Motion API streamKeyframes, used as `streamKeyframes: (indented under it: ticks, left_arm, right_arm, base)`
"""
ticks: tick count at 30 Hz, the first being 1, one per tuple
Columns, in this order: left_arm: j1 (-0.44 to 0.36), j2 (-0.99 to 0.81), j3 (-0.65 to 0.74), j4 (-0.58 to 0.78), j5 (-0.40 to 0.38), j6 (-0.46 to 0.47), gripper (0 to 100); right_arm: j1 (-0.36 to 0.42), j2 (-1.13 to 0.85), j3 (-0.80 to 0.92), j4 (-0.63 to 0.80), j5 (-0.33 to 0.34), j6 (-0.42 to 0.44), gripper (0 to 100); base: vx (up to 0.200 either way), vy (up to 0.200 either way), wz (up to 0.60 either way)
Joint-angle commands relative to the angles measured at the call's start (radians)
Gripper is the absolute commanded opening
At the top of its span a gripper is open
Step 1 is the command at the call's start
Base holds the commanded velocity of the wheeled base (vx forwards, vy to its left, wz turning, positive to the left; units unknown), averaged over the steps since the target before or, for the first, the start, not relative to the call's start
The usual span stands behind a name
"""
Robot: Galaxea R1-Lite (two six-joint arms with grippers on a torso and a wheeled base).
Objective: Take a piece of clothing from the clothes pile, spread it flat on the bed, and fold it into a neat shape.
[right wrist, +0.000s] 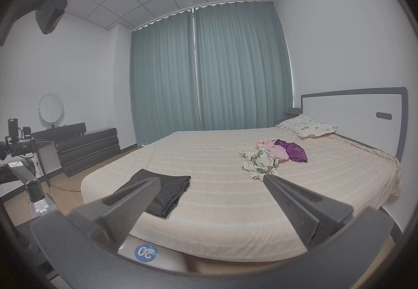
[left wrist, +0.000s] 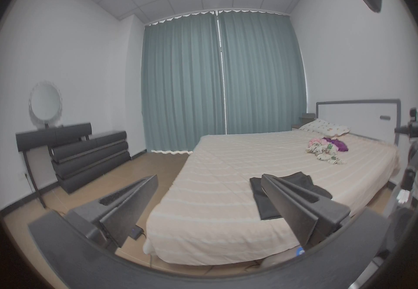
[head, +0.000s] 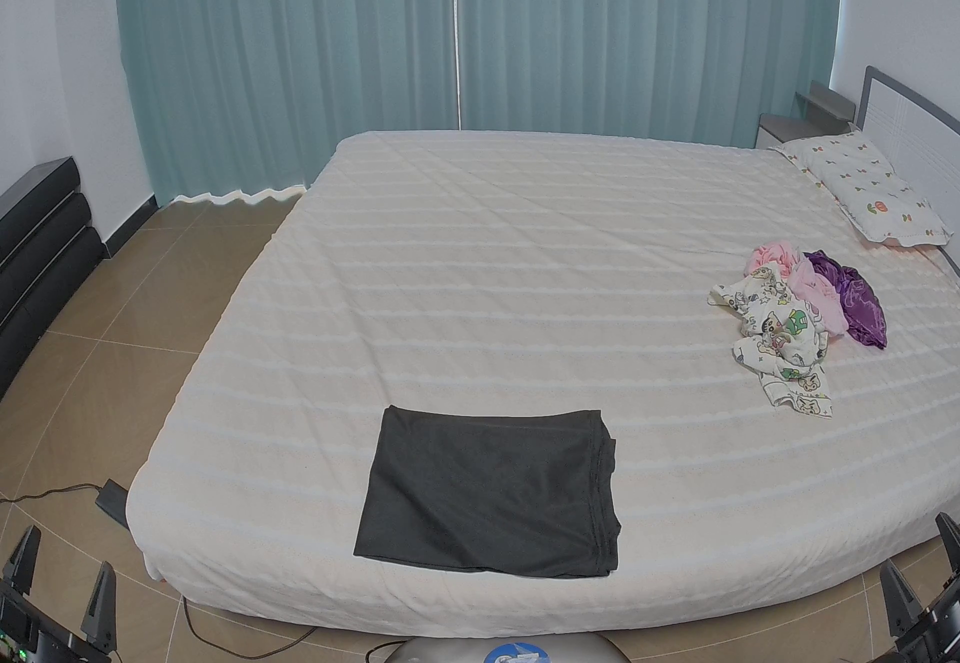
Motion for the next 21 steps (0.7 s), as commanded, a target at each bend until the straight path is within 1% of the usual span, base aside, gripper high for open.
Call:
streamKeyframes:
  ticks: [1, 2, 3, 4, 5, 6, 8, 9, 10, 11, 12, 13, 14, 15, 16, 17, 18, 19, 20, 21]
  left_arm:
    - [0.026, -0.033, 0.001, 0.004, 0.037, 0.009, 100]
    - [0.024, -0.033, 0.002, 0.002, 0.081, 0.012, 100]
    - [0.023, -0.028, 0.004, 0.001, 0.176, 0.005, 100]
    - [0.023, -0.026, 0.004, 0.002, 0.208, 0.006, 100]
    - [0.023, -0.025, 0.01, -0.018, 0.233, 0.021, 100]
    - [0.023, -0.025, 0.01, -0.018, 0.233, 0.021, 100]
    - [0.021, -0.025, 0.016, -0.042, 0.218, 0.037, 100]
    - [0.019, -0.022, 0.015, -0.033, 0.181, 0.023, 100]
    - [0.019, -0.023, 0.013, -0.026, 0.112, -0.003, 100]
    - [0.019, -0.023, 0.016, -0.015, 0.014, -0.049, 100]
    - [0.016, -0.017, 0.016, 0.01, -0.058, -0.061, 100]
    - [0.016, -0.019, 0.015, 0.025, -0.083, -0.032, 100]
    - [0.016, -0.022, 0.015, 0.027, -0.075, 0.005, 100]
    - [0.016, -0.025, 0.015, 0.027, -0.074, 0.012, 100]
    - [0.016, -0.025, 0.015, 0.025, -0.068, 0.02, 100]
    - [0.016, -0.025, 0.015, 0.025, -0.065, 0.0, 100]
    - [0.016, -0.025, 0.015, 0.025, -0.065, 0.0, 100]
    - [0.016, -0.025, 0.015, 0.025, -0.06, -0.005, 100]
    - [0.018, -0.025, 0.016, 0.025, -0.06, -0.005, 100]
    - [0.018, -0.025, 0.015, 0.025, -0.06, -0.006, 100]
  right_arm:
    - [-0.001, -0.012, 0.006, -0.014, 0.02, 0.014, 100]
    - [-0.001, -0.012, 0.006, -0.016, 0.023, 0.02, 100]
    - [-0.001, -0.012, 0.006, -0.016, 0.024, 0.029, 100]
    - [-0.001, -0.012, 0.006, -0.016, 0.026, 0.029, 100]
    - [-0.001, -0.012, 0.007, -0.017, 0.035, 0.022, 100]
    - [-0.001, -0.012, 0.007, -0.017, 0.035, 0.022, 100]
    - [-0.002, -0.012, 0.012, -0.039, 0.062, -0.015, 100]
    - [-0.002, -0.012, 0.027, -0.08, 0.099, -0.076, 100]
    - [-0.002, -0.012, 0.034, -0.092, 0.124, -0.106, 100]
    - [-0.002, -0.012, 0.034, -0.094, 0.147, -0.113, 100]
    - [-0.002, -0.012, 0.032, -0.086, 0.168, -0.112, 100]
    - [-0.002, -0.01, 0.029, -0.069, 0.182, -0.107, 100]
    - [-0.002, -0.01, 0.024, -0.051, 0.181, -0.095, 100]
    - [-0.002, -0.01, 0.023, -0.043, 0.176, -0.089, 100]
    - [-0.004, -0.006, 0.009, -0.016, 0.125, -0.02, 100]
    - [-0.005, 0.003, 0.003, -0.005, 0.089, 0.029, 100]
    - [-0.005, 0.003, 0.003, -0.005, 0.089, 0.029, 100]
    - [-0.005, -0.001, 0.003, -0.008, 0.036, 0.034, 100]
    - [-0.005, -0.006, 0.001, -0.005, -0.005, 0.013, 100]
    - [-0.004, -0.006, 0.001, 0.0, -0.03, -0.001, 100]
  base:
    - [0.0, 0.0, 0.0]
    - [0.0, 0.0, 0.0]
    - [0.0, 0.0, 0.0]
    - [0.0, 0.0, 0.0]
    - [0.0, 0.0, 0.0]
    - [0.0, 0.0, 0.0]
    - [0.0, 0.0, 0.0]
    - [0.0, 0.0, 0.0]
    - [0.0, 0.0, 0.0]
    - [0.0, 0.0, 0.0]
    - [0.0, 0.0, 0.0]
    - [0.0, 0.0, 0.0]
    - [0.0, 0.0, 0.0]
    - [0.0, 0.0, 0.0]
    - [0.0, 0.0, 0.0]
    - [0.0, 0.0, 0.0]
    - [0.0, 0.0, 0.0]
    - [0.0, 0.0, 0.0]
    - [0.0, 0.0, 0.0]
    - [0.0, 0.0, 0.0]
